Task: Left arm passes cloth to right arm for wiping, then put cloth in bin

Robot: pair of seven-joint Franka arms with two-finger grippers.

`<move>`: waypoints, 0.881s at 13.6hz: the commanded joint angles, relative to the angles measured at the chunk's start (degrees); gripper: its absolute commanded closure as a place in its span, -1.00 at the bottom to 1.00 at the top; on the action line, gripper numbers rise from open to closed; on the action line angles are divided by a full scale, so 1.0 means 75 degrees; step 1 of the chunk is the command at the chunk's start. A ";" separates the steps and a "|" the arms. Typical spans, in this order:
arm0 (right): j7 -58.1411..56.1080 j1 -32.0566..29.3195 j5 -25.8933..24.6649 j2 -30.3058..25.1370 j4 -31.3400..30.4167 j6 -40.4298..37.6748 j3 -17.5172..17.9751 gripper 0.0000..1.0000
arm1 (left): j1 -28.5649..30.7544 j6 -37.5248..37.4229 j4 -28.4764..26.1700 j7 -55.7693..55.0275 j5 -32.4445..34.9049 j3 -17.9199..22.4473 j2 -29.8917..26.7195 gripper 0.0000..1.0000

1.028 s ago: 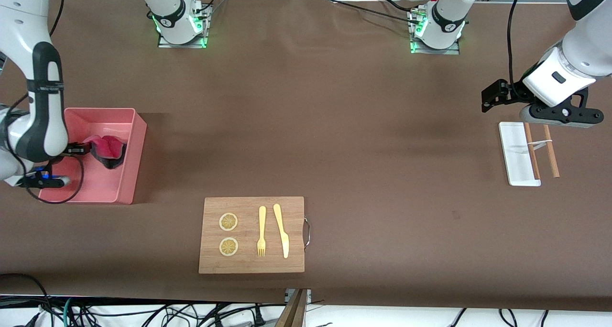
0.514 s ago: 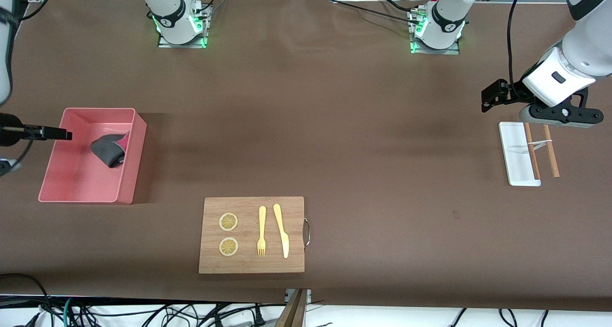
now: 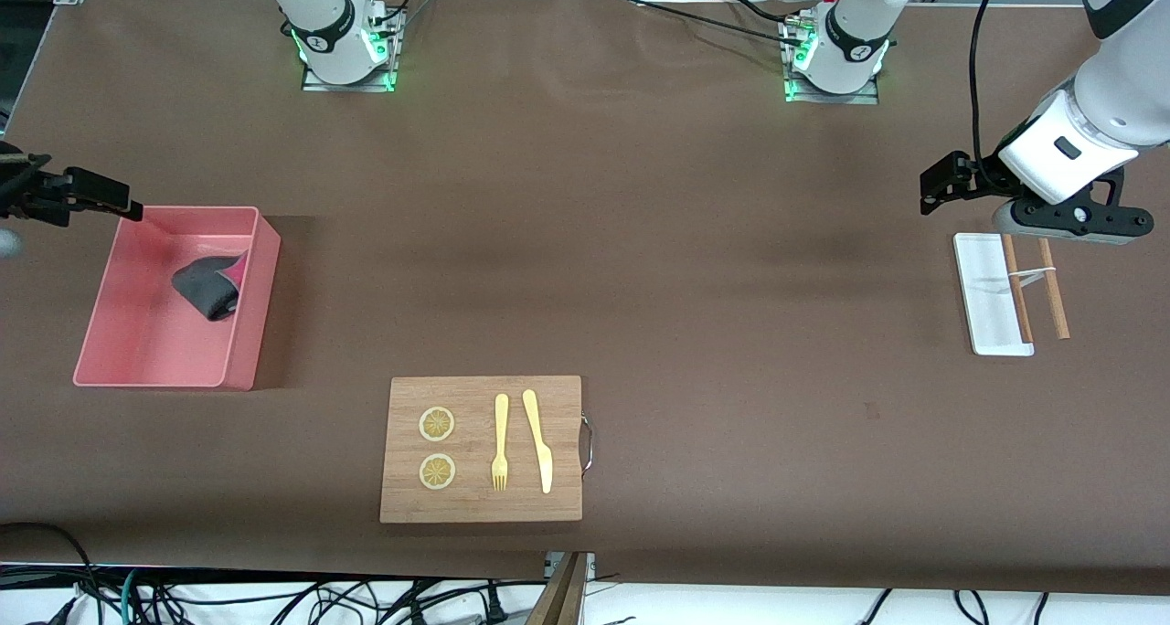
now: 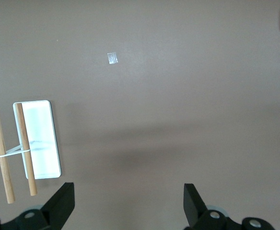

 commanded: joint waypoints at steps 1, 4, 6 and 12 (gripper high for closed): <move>0.0002 -0.0087 -0.0516 -0.0526 -0.0314 0.0101 0.0375 -1.00 | -0.0020 -0.0104 0.0068 0.0148 -0.0110 0.0026 -0.0041 -1.00; 0.0073 -0.0133 -0.1421 -0.0608 -0.0302 -0.0074 0.0985 -1.00 | -0.0020 -0.0116 0.0068 0.0148 -0.0110 0.0026 -0.0041 -1.00; 0.0108 -0.0192 -0.1386 -0.0620 -0.0279 -0.0087 0.0986 -1.00 | -0.0020 -0.0116 0.0068 0.0148 -0.0110 0.0026 -0.0041 -1.00; 0.1128 -0.0227 -0.0999 -0.0608 -0.0255 -0.0227 0.0998 -1.00 | -0.0032 -0.0116 0.0068 0.0148 -0.0110 0.0026 -0.0041 -1.00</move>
